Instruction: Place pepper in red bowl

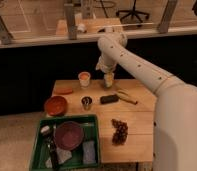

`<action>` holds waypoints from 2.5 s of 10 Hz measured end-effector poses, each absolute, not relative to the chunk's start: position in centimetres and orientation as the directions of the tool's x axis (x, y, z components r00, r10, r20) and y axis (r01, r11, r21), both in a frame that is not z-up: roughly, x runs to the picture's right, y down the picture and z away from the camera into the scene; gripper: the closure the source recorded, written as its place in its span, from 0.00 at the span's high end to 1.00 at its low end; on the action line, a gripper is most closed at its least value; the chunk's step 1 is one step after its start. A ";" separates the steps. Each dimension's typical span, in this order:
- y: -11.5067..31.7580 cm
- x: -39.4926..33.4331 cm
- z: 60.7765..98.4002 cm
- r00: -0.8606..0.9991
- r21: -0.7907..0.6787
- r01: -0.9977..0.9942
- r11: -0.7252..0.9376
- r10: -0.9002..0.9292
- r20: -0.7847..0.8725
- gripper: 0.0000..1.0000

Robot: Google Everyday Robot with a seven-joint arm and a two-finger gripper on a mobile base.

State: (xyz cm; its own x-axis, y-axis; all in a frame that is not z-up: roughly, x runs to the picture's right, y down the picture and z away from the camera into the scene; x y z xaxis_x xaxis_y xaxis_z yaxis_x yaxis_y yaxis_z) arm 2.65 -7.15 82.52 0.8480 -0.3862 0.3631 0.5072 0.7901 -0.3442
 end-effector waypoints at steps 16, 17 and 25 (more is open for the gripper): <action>-8.1 -6.1 83.8 0.897 -0.262 0.402 0.878 -0.320 0.304 0.80; -8.1 -6.0 83.8 0.897 -0.262 0.401 0.878 -0.320 0.304 0.80; -3.1 -12.3 87.9 0.862 -0.365 0.474 0.801 -0.340 0.376 0.80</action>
